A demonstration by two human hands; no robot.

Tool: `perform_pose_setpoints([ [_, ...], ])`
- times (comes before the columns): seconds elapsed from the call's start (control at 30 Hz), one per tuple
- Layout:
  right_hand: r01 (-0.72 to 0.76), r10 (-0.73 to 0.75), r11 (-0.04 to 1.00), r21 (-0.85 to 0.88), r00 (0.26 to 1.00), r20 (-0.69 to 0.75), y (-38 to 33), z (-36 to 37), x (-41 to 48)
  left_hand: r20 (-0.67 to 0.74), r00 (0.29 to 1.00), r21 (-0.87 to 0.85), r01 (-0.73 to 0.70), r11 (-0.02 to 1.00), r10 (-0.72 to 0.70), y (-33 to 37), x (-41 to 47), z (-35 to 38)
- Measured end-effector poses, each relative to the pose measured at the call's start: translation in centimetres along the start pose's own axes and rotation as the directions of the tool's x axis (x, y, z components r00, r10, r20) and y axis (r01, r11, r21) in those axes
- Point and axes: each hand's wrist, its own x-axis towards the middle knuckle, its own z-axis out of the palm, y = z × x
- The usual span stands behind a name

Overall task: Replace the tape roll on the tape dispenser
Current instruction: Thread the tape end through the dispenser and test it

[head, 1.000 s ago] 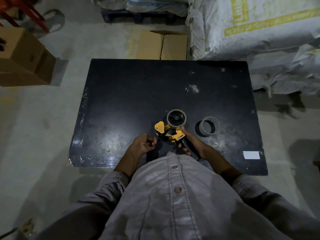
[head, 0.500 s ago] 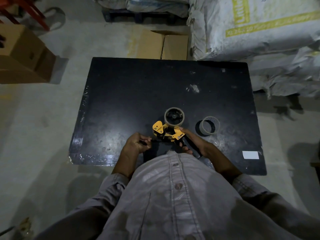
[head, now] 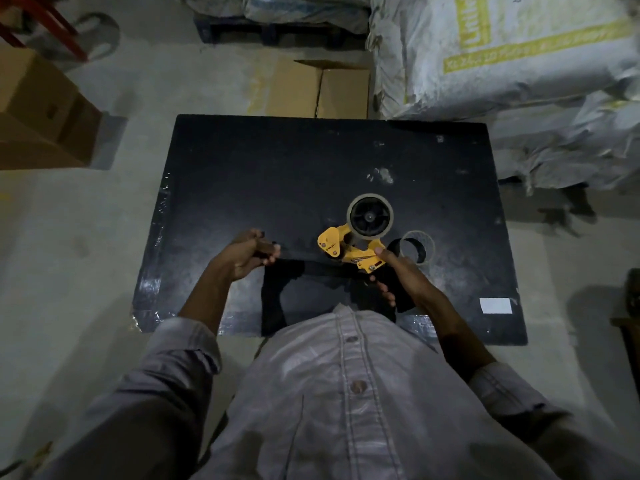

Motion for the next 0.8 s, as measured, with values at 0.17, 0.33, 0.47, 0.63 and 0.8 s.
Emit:
perform_pose_setpoints([
  [0.17,0.096,-0.099,0.994,0.046,0.994,0.051,-0.2,1.5,-2.3,0.100,0.984,0.237,-0.167,0.957,0.147,3.7,1.1,-1.6],
  [0.33,0.164,-0.166,0.980,0.111,0.986,0.007,-1.4,3.3,-4.6,0.159,0.956,0.349,-0.287,0.892,0.246,7.2,2.5,-2.0],
  [0.47,0.132,-0.137,0.971,0.199,0.991,0.011,0.1,5.7,-5.7,0.275,0.930,0.433,-0.348,0.832,0.246,9.8,3.0,-2.1],
  [0.63,0.026,-0.055,0.945,0.325,0.995,0.078,1.8,9.1,-6.8,0.362,0.911,0.532,-0.374,0.759,0.195,10.6,3.3,-1.6],
  [0.8,-0.009,-0.027,0.948,0.319,0.994,0.106,3.3,12.1,-7.6,0.429,0.895,0.571,-0.374,0.731,0.124,10.5,3.4,-2.5],
])
